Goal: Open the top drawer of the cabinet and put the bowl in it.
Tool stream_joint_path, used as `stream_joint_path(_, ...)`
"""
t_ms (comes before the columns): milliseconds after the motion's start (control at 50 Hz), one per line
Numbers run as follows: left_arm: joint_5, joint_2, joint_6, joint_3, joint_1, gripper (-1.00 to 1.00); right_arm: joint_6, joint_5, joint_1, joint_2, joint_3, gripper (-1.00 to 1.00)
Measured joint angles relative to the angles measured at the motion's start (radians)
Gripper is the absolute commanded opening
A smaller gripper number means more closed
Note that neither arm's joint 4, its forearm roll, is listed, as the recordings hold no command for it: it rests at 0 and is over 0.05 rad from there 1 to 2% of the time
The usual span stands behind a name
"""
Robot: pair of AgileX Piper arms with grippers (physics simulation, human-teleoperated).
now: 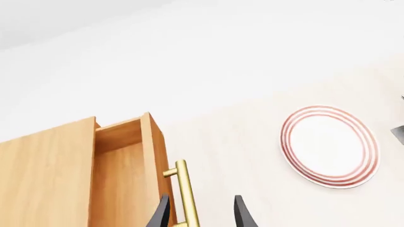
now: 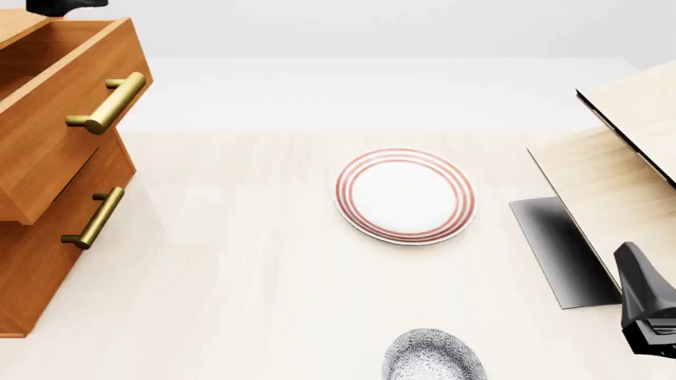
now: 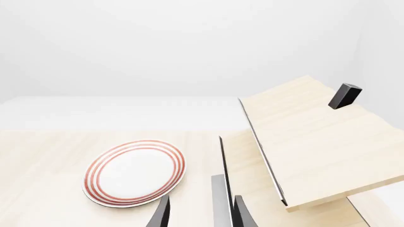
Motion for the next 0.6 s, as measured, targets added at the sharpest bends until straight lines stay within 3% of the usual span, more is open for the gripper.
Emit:
stream_joint_path(240, 0.102, 0.038, -0.118, -0.073, 0.019, 1.00, 0.000, 0.000, 0.000, 0.000, 0.000, 1.00)
stream_joint_path(600, 0.166, 0.073, -0.237, -0.092, 0.035, 1.00, 0.000, 0.000, 0.000, 0.000, 0.000, 1.00)
